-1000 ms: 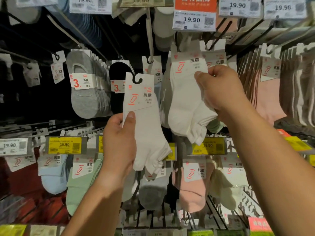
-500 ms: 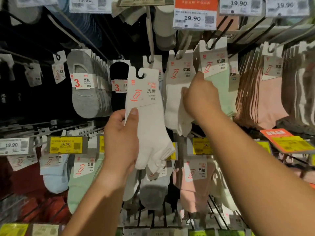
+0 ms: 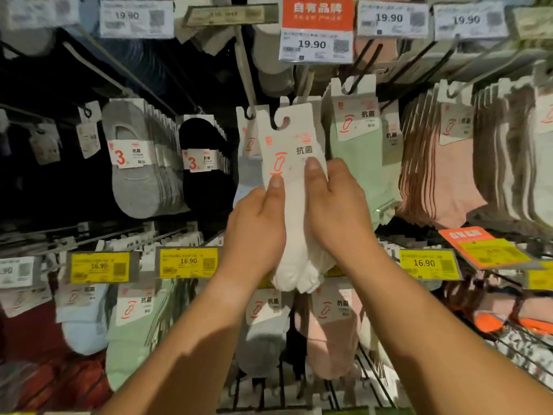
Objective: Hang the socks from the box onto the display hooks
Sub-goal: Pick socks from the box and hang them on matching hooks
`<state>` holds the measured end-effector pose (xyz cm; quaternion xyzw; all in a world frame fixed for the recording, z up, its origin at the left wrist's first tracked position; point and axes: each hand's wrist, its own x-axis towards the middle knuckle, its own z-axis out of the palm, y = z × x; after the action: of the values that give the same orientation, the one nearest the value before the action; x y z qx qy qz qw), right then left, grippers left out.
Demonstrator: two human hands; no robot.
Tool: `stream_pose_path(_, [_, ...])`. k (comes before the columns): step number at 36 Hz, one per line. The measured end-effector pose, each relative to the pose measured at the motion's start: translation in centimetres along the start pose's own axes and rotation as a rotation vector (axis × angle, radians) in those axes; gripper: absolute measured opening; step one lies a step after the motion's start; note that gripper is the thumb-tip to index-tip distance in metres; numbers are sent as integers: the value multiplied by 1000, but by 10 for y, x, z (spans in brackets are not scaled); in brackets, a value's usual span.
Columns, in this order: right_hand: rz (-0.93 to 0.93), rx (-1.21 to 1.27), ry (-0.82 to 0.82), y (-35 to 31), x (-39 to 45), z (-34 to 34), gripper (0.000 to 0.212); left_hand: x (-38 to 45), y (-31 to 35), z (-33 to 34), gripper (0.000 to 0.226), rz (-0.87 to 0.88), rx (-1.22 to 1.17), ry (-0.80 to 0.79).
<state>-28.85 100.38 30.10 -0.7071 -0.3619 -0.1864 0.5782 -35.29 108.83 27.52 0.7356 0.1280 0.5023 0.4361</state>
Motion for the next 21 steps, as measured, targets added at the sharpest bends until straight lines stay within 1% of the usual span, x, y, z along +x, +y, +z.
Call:
stream_pose_path(4, [-26,43,104,-4,13,-11,30,13,22,11,48,85,50,32])
stream_pose_path(7, [-56,51,141,-8,26,-18,32,25,30,15,59,109,54,36])
stream_pose_path(9, [-55,35,153,-9,35,-19,37,31,34,16,62,107,47,24])
stream_pose_path(13, [-41,67,143,-14,48,-20,42,43,39,18,60,123,6,50])
stream_pose_path(16, [-23,40,117,-17,56,-20,44,49,37,17,62,90,-42,53])
stream_pose_path(21, [52,76,96,-14,64,-18,48,50,42,16,57,56,-55,42])
